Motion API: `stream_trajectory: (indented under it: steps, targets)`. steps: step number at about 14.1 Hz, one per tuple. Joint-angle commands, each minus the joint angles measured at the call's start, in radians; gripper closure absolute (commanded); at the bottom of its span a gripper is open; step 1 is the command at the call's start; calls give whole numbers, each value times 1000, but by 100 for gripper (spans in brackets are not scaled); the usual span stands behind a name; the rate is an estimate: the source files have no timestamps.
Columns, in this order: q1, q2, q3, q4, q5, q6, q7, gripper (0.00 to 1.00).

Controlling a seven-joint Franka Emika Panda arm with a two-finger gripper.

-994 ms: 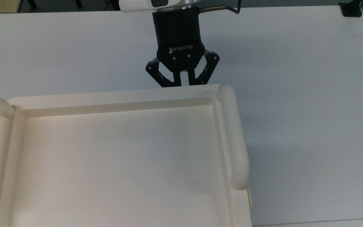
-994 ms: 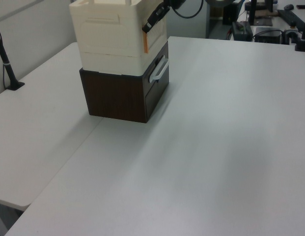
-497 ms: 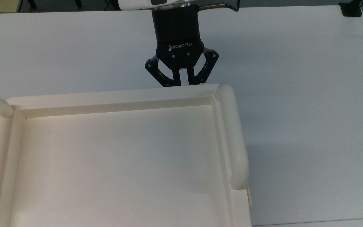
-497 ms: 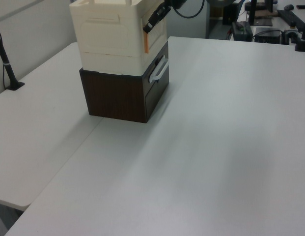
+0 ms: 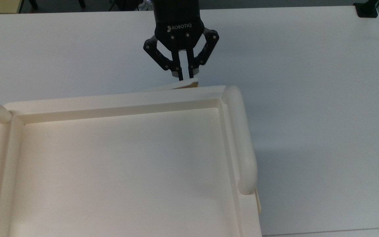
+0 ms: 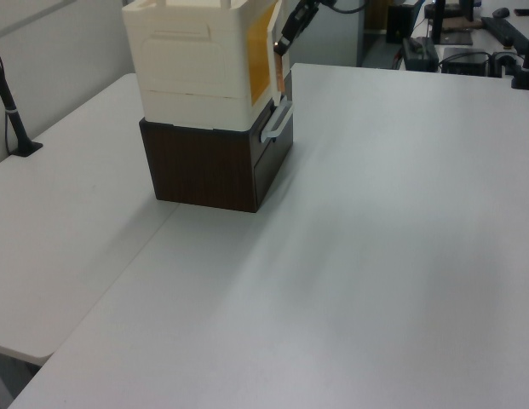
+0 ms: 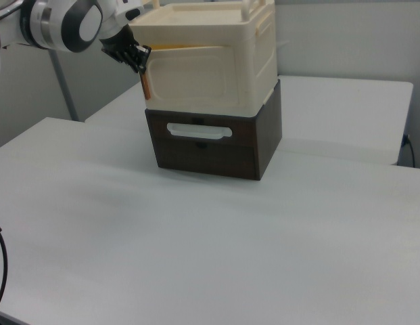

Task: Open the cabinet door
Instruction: 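Close the gripper on the door edge beside the orange tab, then pull the door edge outward, swinging the door open on its hinge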

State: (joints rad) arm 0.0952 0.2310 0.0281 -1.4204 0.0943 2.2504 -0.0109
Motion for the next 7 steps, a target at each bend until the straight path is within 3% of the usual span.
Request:
stream_trajectory:
  steps: [1, 4, 7]
  targets:
    - [-69, -47, -10, -75, -2, -93, -7, 84]
    - [-107, -71, -10, -77, -2, -195, -50, 49]
    - [-146, -91, -11, -83, -2, -268, -75, 23]
